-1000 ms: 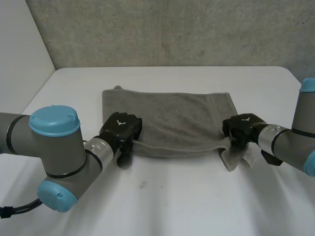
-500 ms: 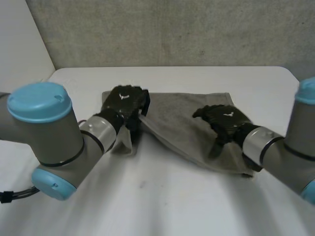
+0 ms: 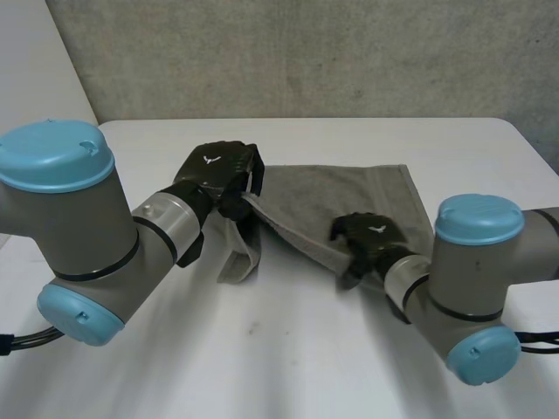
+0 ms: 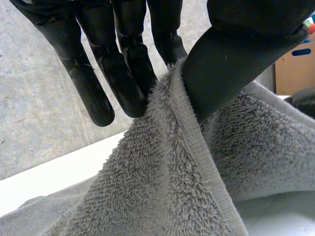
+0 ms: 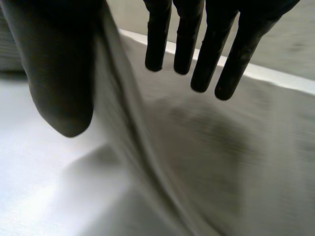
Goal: Fold the towel.
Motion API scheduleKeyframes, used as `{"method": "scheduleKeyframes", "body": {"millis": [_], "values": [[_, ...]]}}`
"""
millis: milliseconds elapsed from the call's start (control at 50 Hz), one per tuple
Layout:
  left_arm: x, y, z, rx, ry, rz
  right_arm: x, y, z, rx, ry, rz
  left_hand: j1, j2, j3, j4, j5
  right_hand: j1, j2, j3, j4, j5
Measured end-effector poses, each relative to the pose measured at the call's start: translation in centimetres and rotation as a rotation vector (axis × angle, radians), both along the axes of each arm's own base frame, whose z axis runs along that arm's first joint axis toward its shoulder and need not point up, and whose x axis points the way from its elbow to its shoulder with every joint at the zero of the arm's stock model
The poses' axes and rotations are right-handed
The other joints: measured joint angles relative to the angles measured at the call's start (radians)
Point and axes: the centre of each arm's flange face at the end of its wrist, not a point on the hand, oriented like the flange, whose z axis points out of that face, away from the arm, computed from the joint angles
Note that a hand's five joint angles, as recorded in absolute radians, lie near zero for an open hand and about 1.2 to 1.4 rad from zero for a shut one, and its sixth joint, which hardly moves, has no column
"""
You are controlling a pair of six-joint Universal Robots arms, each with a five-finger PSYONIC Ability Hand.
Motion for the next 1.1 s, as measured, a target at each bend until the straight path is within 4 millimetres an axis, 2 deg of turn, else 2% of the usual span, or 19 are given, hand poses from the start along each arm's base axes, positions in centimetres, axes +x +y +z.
{"method": "scheduleKeyframes", "body": {"millis": [80, 180, 280, 360, 460, 600, 820, 980, 1100], "values": [[0.1, -0.1, -0.2, 0.004, -0.004, 0.004, -2.5, -1.8, 0.1, -0.048, 0.057, -0.085, 0.0, 0.0, 0.0, 0.0, 0.0, 0.098, 0.094, 0.097, 0.095, 0.092], [0.2, -0.3, -0.4, 0.008, -0.009, 0.008, -6.4, -3.8, 0.8, -0.095, 0.142, -0.166, 0.0, 0.0, 0.0, 0.0, 0.0, 0.197, 0.191, 0.2, 0.197, 0.188], [0.2, -0.3, -0.6, 0.009, -0.01, 0.01, -9.1, -4.6, 1.4, -0.109, 0.171, -0.198, 0.0, 0.0, 0.0, 0.0, 0.0, 0.267, 0.267, 0.268, 0.267, 0.25], [0.2, -0.4, -0.8, 0.014, -0.014, 0.011, -10.7, -4.9, 1.7, -0.102, 0.163, -0.201, 0.0, 0.0, 0.0, 0.0, 0.0, 0.508, 0.504, 0.492, 0.492, 0.475], [0.2, -0.4, -1.4, 0.025, -0.023, 0.012, -11.3, -4.8, 1.5, -0.086, 0.139, -0.17, 0.0, 0.0, 0.0, 0.0, 0.0, 0.821, 0.808, 0.813, 0.815, 0.805], [0.2, -0.4, -2.7, 0.054, -0.043, 0.01, -11.2, -4.7, 1.8, -0.089, 0.118, -0.137, 0.0, 0.0, 0.0, 0.0, 0.0, 0.821, 0.809, 0.814, 0.818, 0.809], [-0.2, -0.6, -5.5, 0.069, -0.046, 0.001, -11.3, -4.2, 4.1, -0.152, 0.104, -0.143, -0.087, -0.11, -0.108, -0.109, -0.094, 0.821, 0.809, 0.814, 0.82, 0.809], [-0.9, -0.5, -7.7, 0.083, -0.048, -0.012, -11.6, -3.9, 7.3, -0.241, 0.083, -0.16, -0.12, -0.141, -0.139, -0.142, -0.127, 0.821, 0.809, 0.814, 0.821, 0.809], [-1.2, -0.2, -8.4, 0.093, -0.055, -0.023, -11.5, -3.7, 11.4, -0.365, 0.06, -0.169, -0.205, -0.228, -0.227, -0.23, -0.212, 0.821, 0.809, 0.814, 0.821, 0.809]]}}
